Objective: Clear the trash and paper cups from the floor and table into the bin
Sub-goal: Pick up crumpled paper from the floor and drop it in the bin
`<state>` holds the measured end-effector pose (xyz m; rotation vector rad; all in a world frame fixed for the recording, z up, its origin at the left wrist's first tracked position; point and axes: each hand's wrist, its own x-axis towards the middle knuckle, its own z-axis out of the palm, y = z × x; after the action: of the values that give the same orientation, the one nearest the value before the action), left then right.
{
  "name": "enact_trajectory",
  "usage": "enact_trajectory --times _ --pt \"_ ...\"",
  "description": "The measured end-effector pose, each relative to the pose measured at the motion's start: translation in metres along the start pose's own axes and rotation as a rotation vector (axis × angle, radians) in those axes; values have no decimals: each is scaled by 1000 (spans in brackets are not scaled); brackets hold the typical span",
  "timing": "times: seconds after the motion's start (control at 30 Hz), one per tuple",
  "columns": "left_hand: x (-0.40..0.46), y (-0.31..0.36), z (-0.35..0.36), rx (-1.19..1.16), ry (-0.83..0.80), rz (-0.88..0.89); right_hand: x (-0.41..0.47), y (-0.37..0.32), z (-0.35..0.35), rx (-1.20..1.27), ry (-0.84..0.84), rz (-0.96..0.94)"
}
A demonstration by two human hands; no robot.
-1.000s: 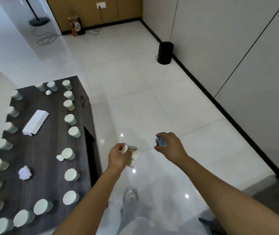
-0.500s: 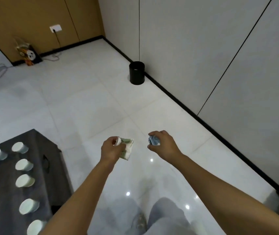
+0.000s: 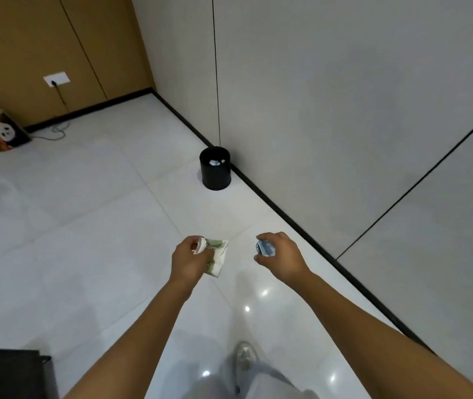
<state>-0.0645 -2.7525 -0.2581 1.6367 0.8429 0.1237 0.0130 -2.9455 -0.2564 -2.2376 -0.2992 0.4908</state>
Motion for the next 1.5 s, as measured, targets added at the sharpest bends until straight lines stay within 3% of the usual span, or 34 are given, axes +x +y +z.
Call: enact_trajectory --times 0.7,1.27,1.5 --pt "472 206 47 -4 -6 -74 499 -134 -46 -84 -7 12" --pt "767 284 63 -27 185 -244 847 -169 -21 -108 -188 79" --pt "849 279 76 22 190 -344 929 -164 0 -130 -259 123"
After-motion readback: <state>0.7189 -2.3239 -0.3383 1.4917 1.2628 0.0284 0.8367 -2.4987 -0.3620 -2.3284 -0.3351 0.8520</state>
